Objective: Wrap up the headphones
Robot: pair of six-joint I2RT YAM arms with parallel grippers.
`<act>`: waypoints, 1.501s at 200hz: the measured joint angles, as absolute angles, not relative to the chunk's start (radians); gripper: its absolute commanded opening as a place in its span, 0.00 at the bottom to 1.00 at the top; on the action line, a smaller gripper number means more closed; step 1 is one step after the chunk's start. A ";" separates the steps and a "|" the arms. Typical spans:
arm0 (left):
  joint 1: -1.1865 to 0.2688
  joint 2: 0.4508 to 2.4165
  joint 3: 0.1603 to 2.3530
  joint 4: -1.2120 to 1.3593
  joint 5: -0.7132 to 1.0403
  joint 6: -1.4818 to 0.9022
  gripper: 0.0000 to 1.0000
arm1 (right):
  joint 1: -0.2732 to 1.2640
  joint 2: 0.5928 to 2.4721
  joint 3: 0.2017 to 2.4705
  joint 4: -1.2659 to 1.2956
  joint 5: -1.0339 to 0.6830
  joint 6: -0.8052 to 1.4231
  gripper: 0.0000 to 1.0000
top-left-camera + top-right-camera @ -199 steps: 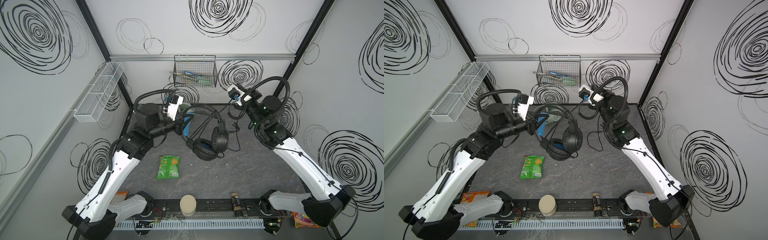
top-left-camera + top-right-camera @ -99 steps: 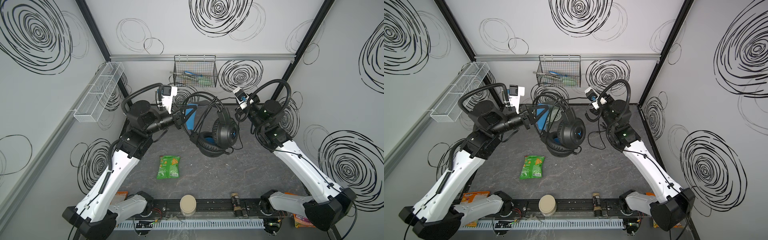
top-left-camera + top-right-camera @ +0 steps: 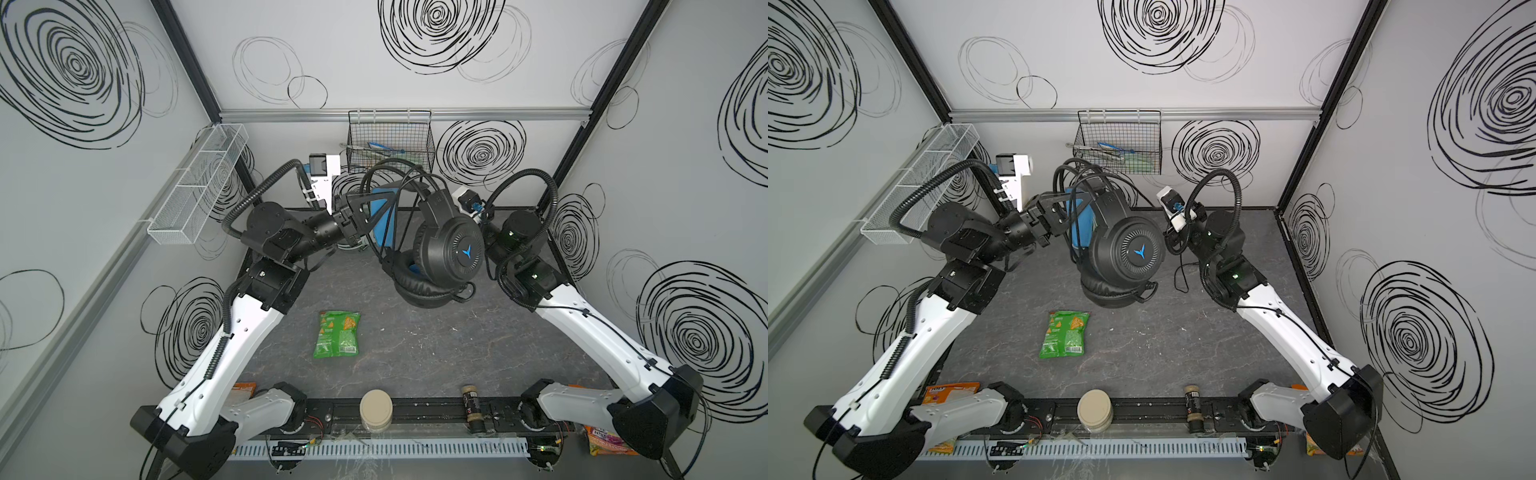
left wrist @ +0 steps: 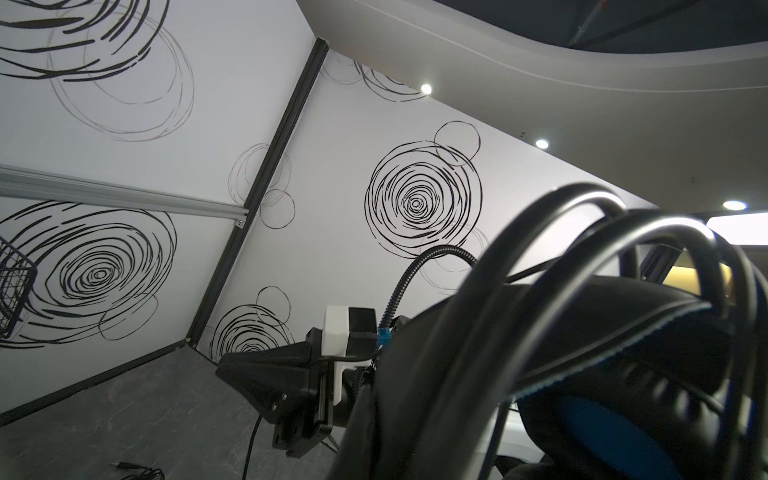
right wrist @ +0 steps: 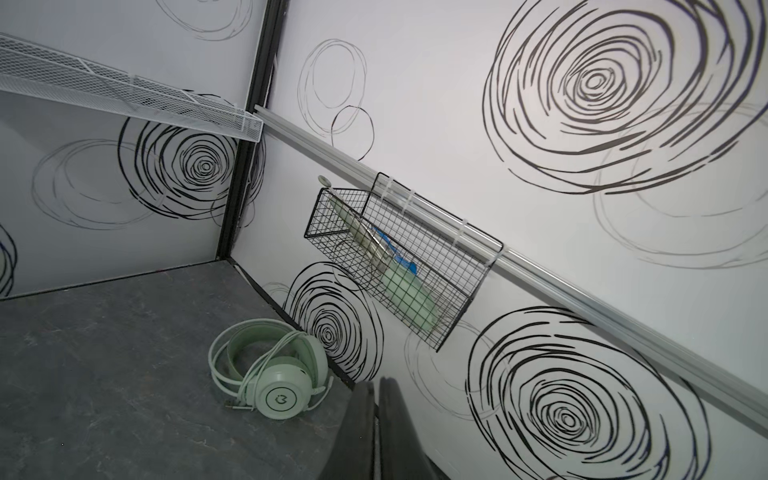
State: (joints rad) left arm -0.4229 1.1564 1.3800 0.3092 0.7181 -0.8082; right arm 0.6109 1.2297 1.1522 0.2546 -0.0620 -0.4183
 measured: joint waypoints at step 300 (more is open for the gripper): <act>-0.426 1.239 1.341 0.773 0.506 -1.190 0.00 | 0.768 1.239 0.984 0.397 -0.323 -0.075 0.03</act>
